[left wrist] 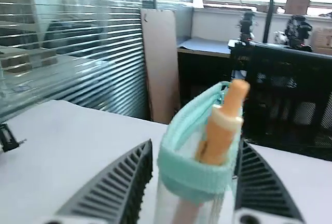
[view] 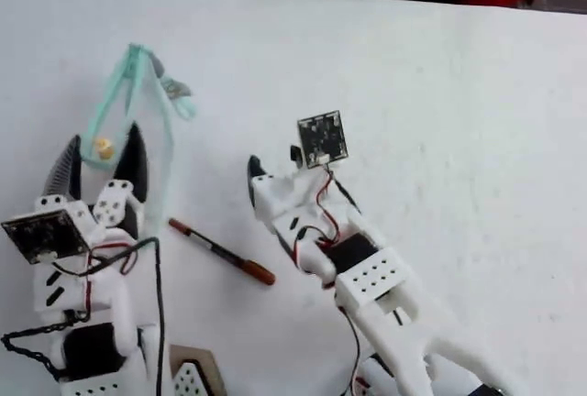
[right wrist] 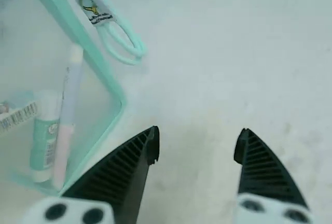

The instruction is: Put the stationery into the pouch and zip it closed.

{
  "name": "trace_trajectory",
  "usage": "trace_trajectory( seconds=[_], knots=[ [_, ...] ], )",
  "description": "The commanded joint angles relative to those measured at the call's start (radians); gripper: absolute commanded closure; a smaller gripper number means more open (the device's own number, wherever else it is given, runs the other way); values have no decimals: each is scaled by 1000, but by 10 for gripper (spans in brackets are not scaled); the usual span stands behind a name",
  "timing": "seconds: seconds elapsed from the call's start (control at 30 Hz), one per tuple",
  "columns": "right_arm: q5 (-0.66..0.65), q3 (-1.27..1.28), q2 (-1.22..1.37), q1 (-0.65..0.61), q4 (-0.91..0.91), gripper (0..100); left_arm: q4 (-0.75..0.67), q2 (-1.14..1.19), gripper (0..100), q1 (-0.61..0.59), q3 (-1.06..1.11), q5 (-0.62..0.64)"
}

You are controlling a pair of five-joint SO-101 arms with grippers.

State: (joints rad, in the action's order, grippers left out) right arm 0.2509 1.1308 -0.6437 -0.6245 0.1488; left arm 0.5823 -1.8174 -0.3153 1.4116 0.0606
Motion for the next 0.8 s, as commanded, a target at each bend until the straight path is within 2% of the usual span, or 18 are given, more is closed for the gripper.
trace_trajectory(
  seconds=[0.0,0.07,0.1,0.17,0.23,0.3,0.37,0.4,0.43,0.53,0.63,0.77],
  knots=[
    [-2,-8,-4,15,-25,765,-2,48,752,87,8,34],
    [-2,-8,-4,19,-27,765,71,41,752,203,-29,-46],
    [-2,-8,-4,19,-27,765,77,36,752,199,-48,-80],
    [-2,-8,-4,19,-25,765,18,39,758,67,-64,-75],
    [-2,-8,-4,19,-24,765,-44,54,774,-42,-34,8],
    [-2,-8,-4,19,-27,765,-12,73,765,44,5,6],
    [-2,-8,-4,19,-28,765,80,74,762,194,12,-95],
    [-2,-8,-4,19,-27,765,103,67,762,225,9,-133],
    [-2,-8,-4,19,-24,765,103,54,763,216,5,-147],
    [-2,-8,-18,24,-22,765,78,16,763,168,34,-75],
    [-2,-12,-97,50,-15,765,75,1,763,205,94,-87],
    [-2,-14,-366,68,154,765,75,-1,763,220,126,-95]
  ],
)
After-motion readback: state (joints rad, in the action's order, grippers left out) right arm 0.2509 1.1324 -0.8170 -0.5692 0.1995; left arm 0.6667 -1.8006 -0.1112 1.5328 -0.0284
